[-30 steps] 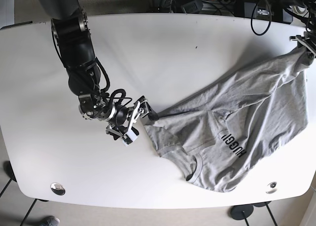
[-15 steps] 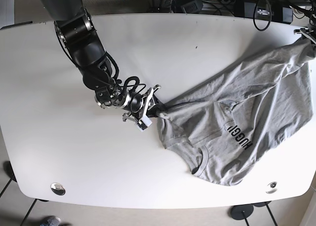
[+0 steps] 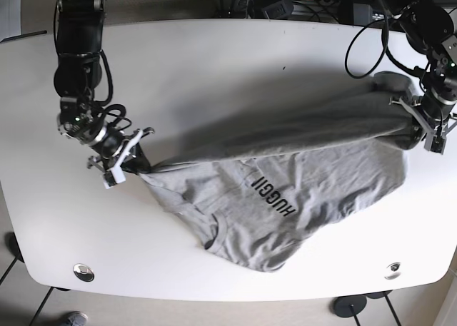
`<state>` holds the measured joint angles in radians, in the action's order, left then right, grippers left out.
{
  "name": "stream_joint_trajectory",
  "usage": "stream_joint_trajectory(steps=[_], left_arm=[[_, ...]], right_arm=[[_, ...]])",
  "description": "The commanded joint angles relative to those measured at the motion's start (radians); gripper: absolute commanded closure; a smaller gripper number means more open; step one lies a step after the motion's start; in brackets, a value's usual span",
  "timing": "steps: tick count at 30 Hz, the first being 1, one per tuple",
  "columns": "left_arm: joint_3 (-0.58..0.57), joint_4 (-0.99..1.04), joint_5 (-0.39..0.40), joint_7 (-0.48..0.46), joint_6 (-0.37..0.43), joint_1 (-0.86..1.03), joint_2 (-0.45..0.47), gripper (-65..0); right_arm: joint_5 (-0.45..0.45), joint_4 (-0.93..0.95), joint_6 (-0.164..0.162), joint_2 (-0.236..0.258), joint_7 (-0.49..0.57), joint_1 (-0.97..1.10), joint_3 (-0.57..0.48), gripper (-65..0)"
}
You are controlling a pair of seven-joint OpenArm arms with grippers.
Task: Fold the T-shirt properly
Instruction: 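Lift the shirt with both grippers and drag it flat across the table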
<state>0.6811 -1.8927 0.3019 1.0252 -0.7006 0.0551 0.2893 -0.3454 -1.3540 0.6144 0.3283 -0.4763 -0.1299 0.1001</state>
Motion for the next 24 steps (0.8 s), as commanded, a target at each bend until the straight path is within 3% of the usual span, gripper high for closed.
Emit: stream_joint_trajectory(steps=[1,3,5,8,13,18,21,24], left_arm=[[-0.07,-0.015,-0.002,-0.01,0.002,-0.064,0.017,-0.3],[-0.133,-0.018,0.004,-0.01,0.002,-0.103,0.012,-0.3],[-0.159,-0.029,0.006,-0.01,0.002,-0.142,-0.029,-0.3],[-0.162,-0.037,-0.002,-0.01,0.002,-0.206,-0.04,-0.3],[-0.274,0.015,0.003,-0.01,0.002,-0.415,-0.038,-0.4],[-0.354,0.331,-0.002,-0.023,0.006,-0.697,-0.037,-0.4],[-0.424,0.523,-0.002,-0.124,0.055,-0.832,-0.034,-0.4],[-0.585,0.882,0.0,-0.331,0.069,-1.07,0.004,-0.4]], right_arm=[[-0.01,-0.075,0.0,0.042,-0.014,0.036,0.071,-1.7],[-0.011,-0.15,0.006,0.051,-0.049,0.117,0.16,-1.7],[-0.011,-0.253,0.052,0.047,-0.095,0.212,0.263,-1.7],[-0.01,-0.382,0.063,-0.013,-0.175,0.269,0.362,-1.7],[-0.007,-0.476,0.062,-0.019,-0.352,0.091,0.362,-1.7],[0.001,-0.387,0.052,-0.01,-0.47,-0.188,0.289,-1.7],[0.002,-0.27,0.051,0.002,-0.47,-0.336,0.238,-1.7],[0.004,-0.025,0.051,0.038,-0.464,-0.604,0.146,-1.7]])
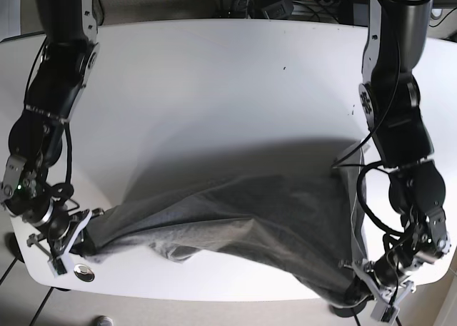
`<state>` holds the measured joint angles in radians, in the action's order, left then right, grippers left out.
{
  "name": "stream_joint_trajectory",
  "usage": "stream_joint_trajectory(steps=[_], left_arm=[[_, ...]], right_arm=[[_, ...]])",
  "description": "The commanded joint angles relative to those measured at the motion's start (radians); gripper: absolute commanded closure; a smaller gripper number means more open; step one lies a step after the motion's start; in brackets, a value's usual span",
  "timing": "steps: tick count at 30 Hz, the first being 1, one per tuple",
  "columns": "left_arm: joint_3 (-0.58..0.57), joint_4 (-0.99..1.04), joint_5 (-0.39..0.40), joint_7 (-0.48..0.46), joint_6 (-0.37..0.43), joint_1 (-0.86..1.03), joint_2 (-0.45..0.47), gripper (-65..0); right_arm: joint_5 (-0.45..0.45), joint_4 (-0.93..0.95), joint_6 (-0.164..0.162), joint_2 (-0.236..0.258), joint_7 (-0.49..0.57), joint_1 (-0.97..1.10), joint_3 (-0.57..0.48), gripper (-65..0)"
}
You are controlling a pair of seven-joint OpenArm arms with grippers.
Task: Fold the T-shirt properly
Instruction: 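Lift the shirt with both grippers and drag it flat across the table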
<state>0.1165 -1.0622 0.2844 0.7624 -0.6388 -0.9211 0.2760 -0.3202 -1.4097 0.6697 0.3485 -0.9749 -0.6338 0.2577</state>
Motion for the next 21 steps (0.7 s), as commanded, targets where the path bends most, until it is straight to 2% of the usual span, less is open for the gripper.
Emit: stream_joint_trajectory(steps=[1,5,8,10,13,16,19,21], left_arm=[[-0.056,0.159,0.017,-0.125,0.007,-0.178,0.019,-0.4],[-0.157,0.405,0.017,-0.26,0.001,-0.388,0.038,-0.4],[-0.254,0.531,0.019,-0.344,-0.008,-0.388,0.055,-0.4],[-0.315,0.575,0.02,-0.366,-0.059,-0.388,0.067,-0.4],[-0.361,0.572,0.022,-0.346,-0.059,-0.388,0.107,-0.4],[-0.384,0.57,0.022,-0.297,-0.059,-0.388,0.15,-0.4],[-0.366,0.371,0.025,-0.177,-0.059,-0.388,0.217,-0.4],[-0.283,0.125,0.025,-0.088,-0.059,-0.315,0.259,-0.4]], right_arm=[[-0.021,0.099,-0.005,0.04,0.053,-0.182,-0.039,-1.7],[-0.021,0.229,-0.005,0.065,0.092,-0.384,-0.13,-1.7],[-0.021,0.287,-0.005,0.08,0.092,-0.521,-0.18,-1.7],[-0.021,0.297,-0.005,0.087,0.096,-0.604,-0.199,-1.7],[-0.032,0.284,-0.005,0.131,0.08,-0.622,-0.196,-1.7],[-0.035,0.18,-0.005,0.165,0.049,-0.493,-0.18,-1.7],[-0.035,0.002,-0.005,0.156,-0.014,-0.251,-0.048,-1.7],[-0.035,-0.116,0.0,0.11,-0.029,-0.064,0.028,-1.7]])
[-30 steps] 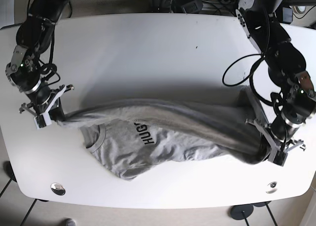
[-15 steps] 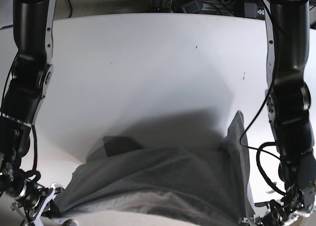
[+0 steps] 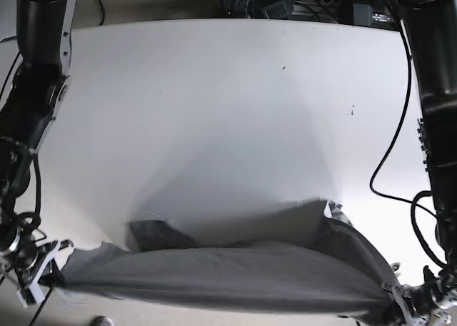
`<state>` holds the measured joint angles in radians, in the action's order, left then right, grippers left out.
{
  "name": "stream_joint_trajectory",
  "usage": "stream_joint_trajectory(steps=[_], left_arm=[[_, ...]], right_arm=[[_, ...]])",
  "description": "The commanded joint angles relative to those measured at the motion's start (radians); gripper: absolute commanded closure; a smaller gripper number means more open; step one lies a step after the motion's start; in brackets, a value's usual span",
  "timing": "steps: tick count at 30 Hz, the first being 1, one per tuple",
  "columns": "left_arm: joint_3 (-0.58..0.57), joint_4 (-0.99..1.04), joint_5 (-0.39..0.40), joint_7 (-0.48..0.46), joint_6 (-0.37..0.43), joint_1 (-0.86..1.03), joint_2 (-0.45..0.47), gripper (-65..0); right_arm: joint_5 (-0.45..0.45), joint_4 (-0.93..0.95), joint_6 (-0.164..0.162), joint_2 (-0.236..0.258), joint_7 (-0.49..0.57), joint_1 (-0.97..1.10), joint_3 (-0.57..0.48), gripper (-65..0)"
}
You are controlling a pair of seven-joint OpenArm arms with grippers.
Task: Fold the T-shirt properly
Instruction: 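Lift the shirt with both grippers and drag it flat across the table, then release the shirt edge with the right gripper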
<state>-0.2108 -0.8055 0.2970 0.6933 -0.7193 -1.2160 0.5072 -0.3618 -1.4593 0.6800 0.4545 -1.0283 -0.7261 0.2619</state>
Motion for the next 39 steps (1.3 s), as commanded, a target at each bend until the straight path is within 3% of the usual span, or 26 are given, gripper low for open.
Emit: stream_joint_trajectory(steps=[1,3,7,13,15,18,29,31,33,35,39], left_arm=[[0.084,-0.236,0.011,0.022,0.021,0.069,0.032,-0.4],[0.201,-0.486,0.005,0.133,0.021,0.285,0.034,-0.4],[0.377,-0.857,0.009,0.286,0.021,0.637,0.028,-0.4],[0.578,-1.179,0.014,0.314,0.021,1.155,-0.04,-0.3],[0.637,-1.191,0.02,0.309,0.021,1.267,-0.077,-0.3],[0.818,-1.191,0.015,0.309,0.021,1.425,-0.137,-0.3],[1.02,-1.19,0.011,0.312,0.021,1.617,-0.25,-0.8],[1.025,-1.19,0.011,0.314,0.021,1.636,-0.25,-8.6],[1.043,-1.188,0.012,0.314,0.021,1.643,-0.253,-26.0],[1.052,-1.179,0.014,0.314,0.021,1.643,-0.272,-35.1],[1.085,-1.187,0.037,0.314,0.021,1.643,-0.287,-36.7]], right_arm=[[0.007,-0.116,-0.01,-0.009,0.024,0.105,0.046,-1.7],[0.008,-0.206,-0.01,-0.056,0.024,0.282,0.096,-1.7],[0.007,-0.344,-0.004,-0.101,0.024,0.532,0.161,-1.7],[0.007,-0.492,-0.003,-0.159,0.03,0.853,0.178,-1.7],[0.007,-0.505,-0.003,-0.182,0.03,0.913,0.225,-1.7],[0.013,-0.505,0.018,-0.207,0.027,0.998,0.287,-1.7],[0.007,-0.507,0.018,-0.216,0.03,1.155,0.32,-2.1],[0.007,-0.507,0.018,-0.23,0.03,1.17,0.32,-2.2],[0.007,-0.51,0.018,-0.237,0.03,1.18,0.32,-8.1],[0.005,-0.516,0.018,-0.244,0.03,1.183,0.32,-20.9],[-0.078,-0.568,0.018,-0.273,0.03,1.207,0.399,-43.9]])
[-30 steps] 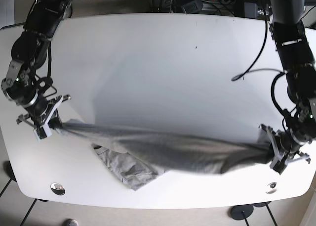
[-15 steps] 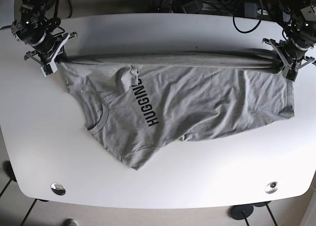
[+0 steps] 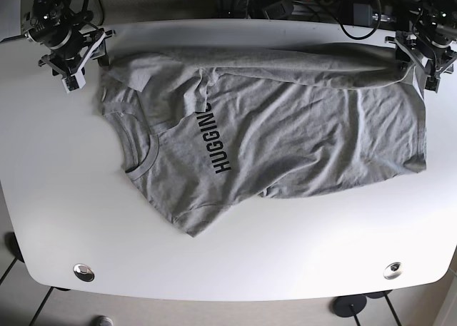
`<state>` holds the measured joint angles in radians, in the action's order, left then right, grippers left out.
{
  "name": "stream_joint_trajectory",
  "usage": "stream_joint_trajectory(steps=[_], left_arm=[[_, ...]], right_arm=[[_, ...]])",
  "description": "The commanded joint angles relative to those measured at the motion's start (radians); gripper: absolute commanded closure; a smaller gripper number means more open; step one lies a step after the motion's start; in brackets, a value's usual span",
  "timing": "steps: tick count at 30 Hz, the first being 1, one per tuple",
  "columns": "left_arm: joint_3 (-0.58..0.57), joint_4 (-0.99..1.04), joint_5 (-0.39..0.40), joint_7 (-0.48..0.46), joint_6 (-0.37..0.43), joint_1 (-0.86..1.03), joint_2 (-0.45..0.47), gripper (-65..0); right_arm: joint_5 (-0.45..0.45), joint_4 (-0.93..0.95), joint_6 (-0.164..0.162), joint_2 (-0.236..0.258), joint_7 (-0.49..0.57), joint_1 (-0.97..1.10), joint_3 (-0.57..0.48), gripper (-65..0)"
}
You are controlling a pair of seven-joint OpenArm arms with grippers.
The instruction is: Fold the T-shirt properly
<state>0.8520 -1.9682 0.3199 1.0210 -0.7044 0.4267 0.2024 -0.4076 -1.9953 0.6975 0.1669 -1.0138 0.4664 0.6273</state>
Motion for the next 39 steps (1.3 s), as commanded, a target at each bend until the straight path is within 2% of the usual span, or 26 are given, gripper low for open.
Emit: stream_joint_trajectory(steps=[1,2,4,6,7,11,13,15,17,18,22,25,27,29,32,34,36,37,39], left_arm=[[0.036,-0.027,0.051,-0.012,0.006,0.004,0.018,-36.7],[0.074,-0.024,0.138,-0.012,0.006,0.028,0.024,-36.7],[0.122,-0.021,0.279,-0.012,0.006,0.067,0.027,-36.7],[0.141,-0.023,0.391,-0.012,0.006,0.102,0.033,-36.7],[0.143,-0.023,0.417,-0.012,0.006,0.11,0.053,-36.7],[0.146,-0.021,0.52,-0.012,0.006,0.111,0.084,-36.7],[0.143,-0.023,0.563,-0.012,0.006,0.111,0.104,-36.7],[0.138,-0.021,0.572,-0.012,0.006,0.102,0.121,-36.7],[0.138,-0.02,0.52,-0.012,0.006,0.016,0.119,-36.7],[0.138,-0.013,0.463,-0.012,0.006,-0.025,0.119,-36.7],[0.109,0.039,0.304,-0.012,0.006,-0.168,0.121,-36.9],[0.091,0.051,0.149,-0.014,0.006,-0.254,0.119,-36.9],[0.083,0.065,0.095,-0.014,0.006,-0.274,0.119,-36.9],[0.08,0.091,0.058,-0.015,0.006,-0.277,0.119,-36.9],[0.085,0.097,0.051,-0.015,0.006,-0.309,0.119,-36.9],[0.086,0.114,0.043,-0.015,0.006,-0.315,0.122,-36.9],[0.082,0.132,-0.006,-0.015,0.006,-0.331,0.124,-36.9],[0.08,0.139,-0.035,-0.015,0.006,-0.355,0.122,-36.9],[0.08,0.165,-0.087,-0.015,0.006,-0.409,0.125,-37.1]], right_arm=[[-0.093,-0.032,0.001,0.016,0.016,0.015,0.062,-46.8],[-0.179,-0.031,0.001,0.027,0.016,0.018,0.104,-48.8],[-0.262,-0.029,0.001,0.056,0.014,0.012,0.141,-48.8],[-0.302,-0.029,0.001,0.076,0.008,-0.042,0.139,-48.8],[-0.293,-0.028,0.001,0.073,0.008,-0.073,0.138,-48.8],[-0.153,0.054,0.001,0.079,0.003,-0.251,0.016,-48.8],[-0.049,0.104,0.001,0.067,0.003,-0.347,-0.042,-48.8],[0.043,0.184,0.001,0.041,0.006,-0.441,-0.1,-48.8],[0.123,0.316,0.001,0.033,0.017,-0.565,-0.14,-48.8],[0.143,0.408,0.001,0.033,0.042,-0.637,-0.163,-48.8],[0.154,0.703,0.001,0.041,0.148,-0.808,-0.241,-48.8],[0.155,0.988,0.001,0.075,0.3,-0.93,-0.303,-48.8],[0.155,1.091,0.001,0.076,0.355,-0.964,-0.318,-48.8],[0.155,1.16,0.001,0.076,0.421,-0.969,-0.32,-48.8],[0.155,1.218,0.001,0.076,0.485,-0.964,-0.321,-48.8],[0.155,1.227,0.001,0.076,0.487,-0.952,-0.321,-48.8],[0.155,1.226,0.001,0.066,0.485,-0.932,-0.324,-48.7],[0.154,1.224,0.001,0.062,0.485,-0.929,-0.34,-47.7],[0.144,1.224,0.001,0.044,0.485,-0.923,-0.384,-40.9]])
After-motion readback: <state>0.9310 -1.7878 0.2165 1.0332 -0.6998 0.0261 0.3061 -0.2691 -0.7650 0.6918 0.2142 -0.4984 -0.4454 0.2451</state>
